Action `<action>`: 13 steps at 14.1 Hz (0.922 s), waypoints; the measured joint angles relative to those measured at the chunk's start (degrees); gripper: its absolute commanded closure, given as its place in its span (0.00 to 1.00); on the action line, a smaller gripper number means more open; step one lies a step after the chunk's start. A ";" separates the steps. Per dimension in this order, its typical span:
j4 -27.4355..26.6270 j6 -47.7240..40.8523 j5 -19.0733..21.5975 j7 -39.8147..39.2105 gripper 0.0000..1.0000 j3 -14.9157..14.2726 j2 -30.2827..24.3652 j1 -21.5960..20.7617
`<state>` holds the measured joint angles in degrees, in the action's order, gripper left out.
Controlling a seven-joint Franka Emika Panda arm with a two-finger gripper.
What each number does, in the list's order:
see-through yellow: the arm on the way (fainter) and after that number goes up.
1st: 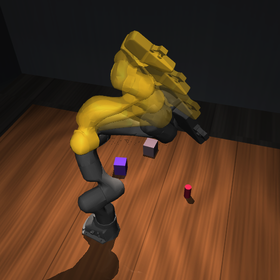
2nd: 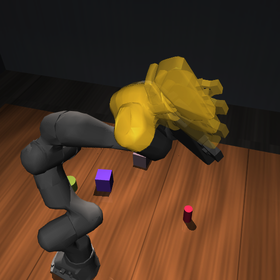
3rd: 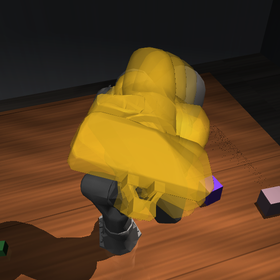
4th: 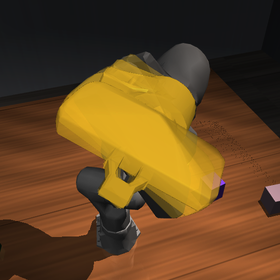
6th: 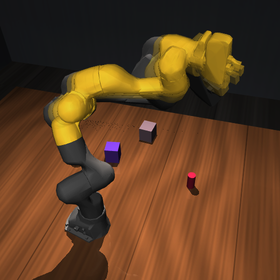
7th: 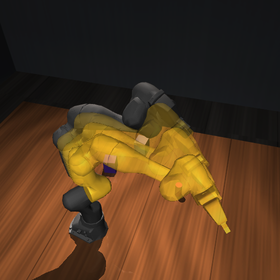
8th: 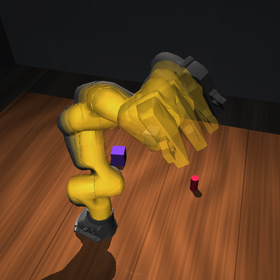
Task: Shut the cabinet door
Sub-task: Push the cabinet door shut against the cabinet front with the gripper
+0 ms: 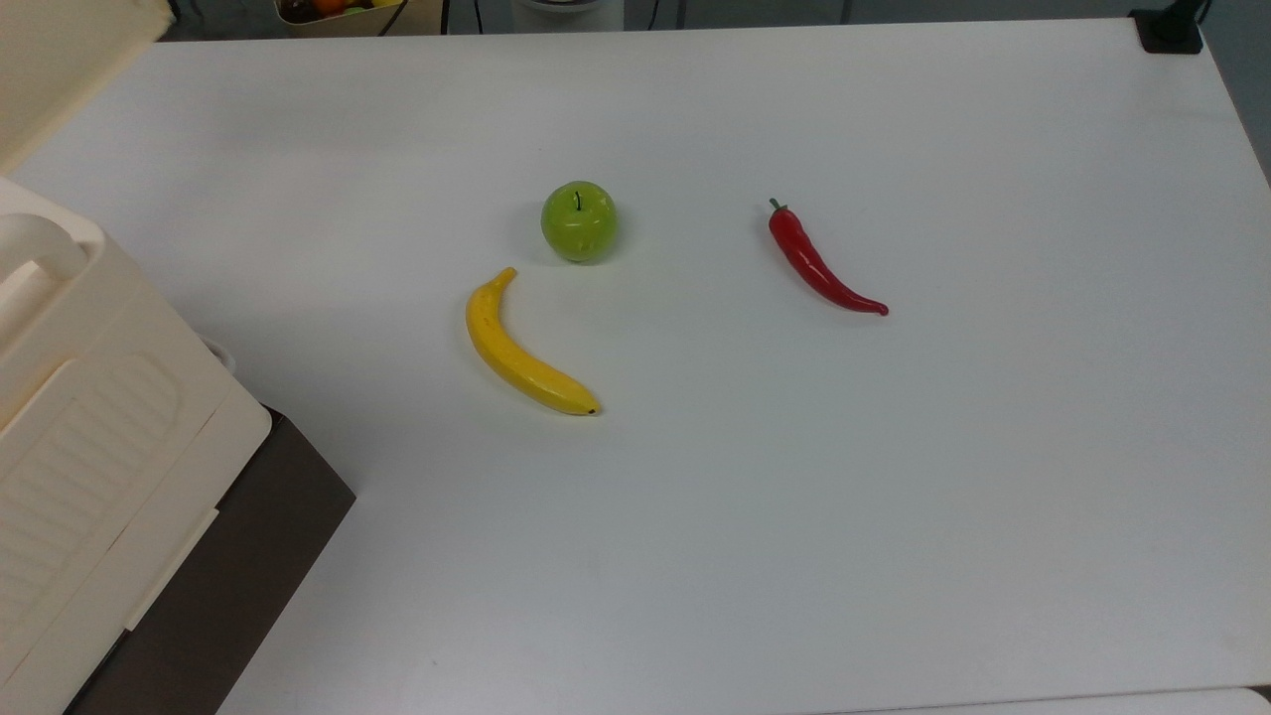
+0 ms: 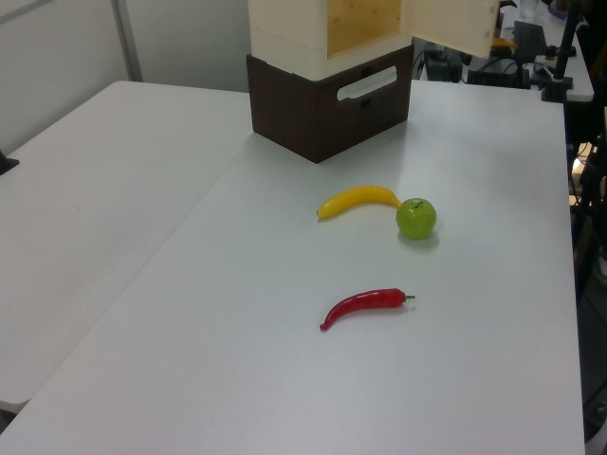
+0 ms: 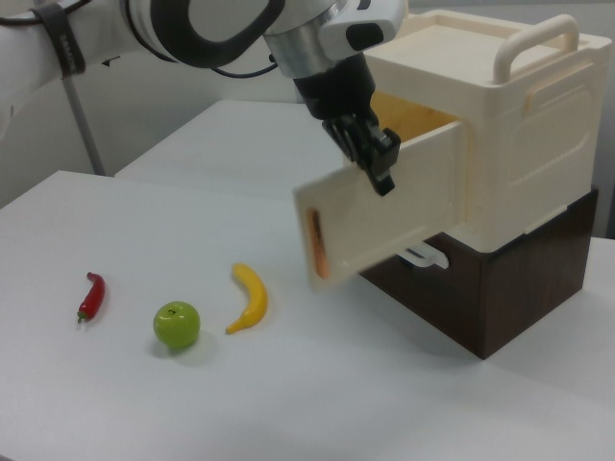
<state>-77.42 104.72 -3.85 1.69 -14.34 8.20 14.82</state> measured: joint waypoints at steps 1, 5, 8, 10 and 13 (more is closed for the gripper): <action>-0.02 1.83 0.61 1.07 1.00 0.56 0.30 -0.02; -0.51 8.83 2.90 4.61 1.00 2.84 2.19 -0.27; -1.24 18.88 3.66 8.11 1.00 5.50 5.36 -0.32; -1.31 25.85 3.66 12.22 1.00 6.43 7.66 -0.36; -1.29 28.69 3.66 13.43 1.00 6.54 8.54 -0.35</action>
<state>-78.71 133.41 -0.18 15.12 -7.80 16.74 14.47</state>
